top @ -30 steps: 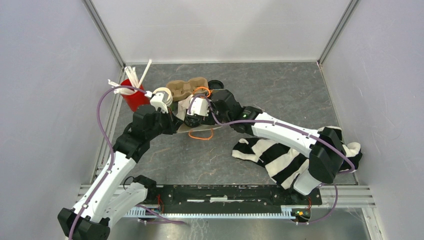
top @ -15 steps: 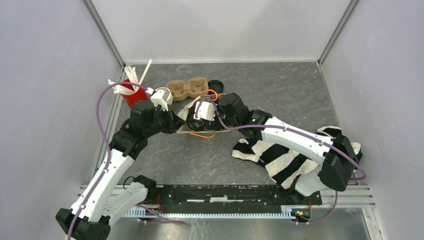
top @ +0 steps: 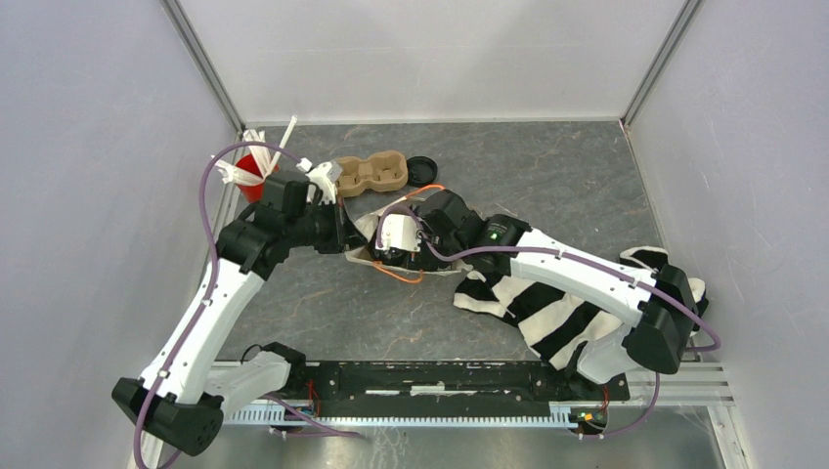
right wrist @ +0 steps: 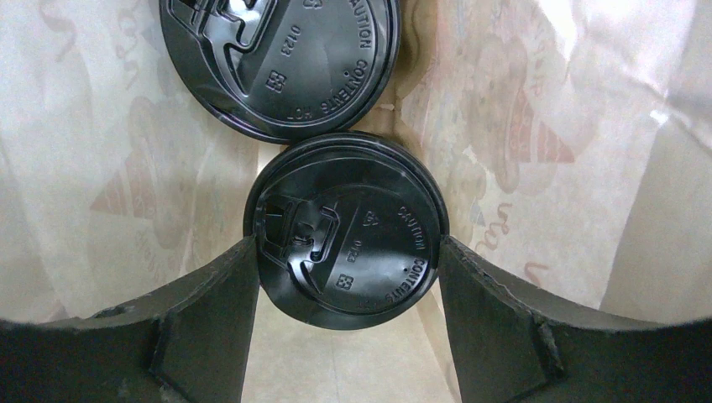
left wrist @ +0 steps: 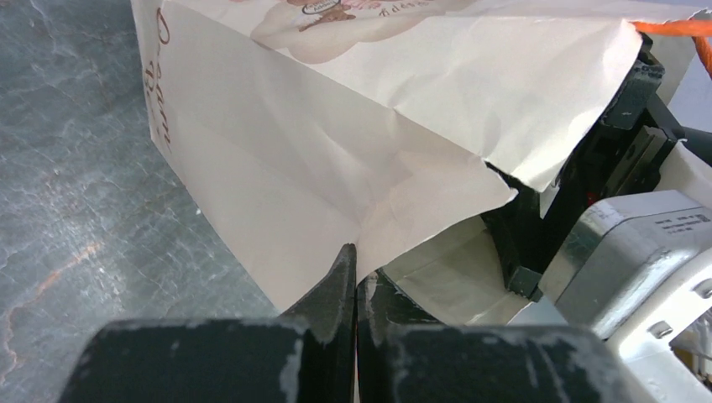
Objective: Pack the takeout coffee
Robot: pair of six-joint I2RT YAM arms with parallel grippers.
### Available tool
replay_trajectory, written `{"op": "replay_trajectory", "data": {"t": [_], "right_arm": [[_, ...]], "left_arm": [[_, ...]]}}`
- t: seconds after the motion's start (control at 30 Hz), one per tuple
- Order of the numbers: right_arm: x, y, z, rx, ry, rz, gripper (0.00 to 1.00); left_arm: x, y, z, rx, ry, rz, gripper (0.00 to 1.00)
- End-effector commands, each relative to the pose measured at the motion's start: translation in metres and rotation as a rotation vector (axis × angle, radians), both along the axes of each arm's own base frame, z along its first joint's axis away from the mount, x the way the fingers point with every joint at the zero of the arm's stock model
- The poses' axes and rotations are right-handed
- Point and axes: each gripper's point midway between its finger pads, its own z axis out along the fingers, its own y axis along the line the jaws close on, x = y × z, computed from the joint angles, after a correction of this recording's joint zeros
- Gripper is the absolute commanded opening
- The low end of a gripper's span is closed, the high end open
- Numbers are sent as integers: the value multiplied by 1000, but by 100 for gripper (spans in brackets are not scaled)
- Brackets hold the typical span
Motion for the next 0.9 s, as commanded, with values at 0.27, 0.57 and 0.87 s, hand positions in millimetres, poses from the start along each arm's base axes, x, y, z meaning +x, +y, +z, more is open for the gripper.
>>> {"op": "replay_trajectory", "data": {"t": [0.27, 0.57, 0.87], "right_arm": [[-3, 3, -16, -69, 68, -17, 51], [8, 24, -44, -59, 123, -13, 51], [25, 18, -63, -120, 123, -44, 55]], "left_arm": [[-4, 3, 1, 62, 213, 22, 2], [26, 15, 1, 141, 159, 123, 2], [44, 13, 0, 156, 149, 146, 2]]}}
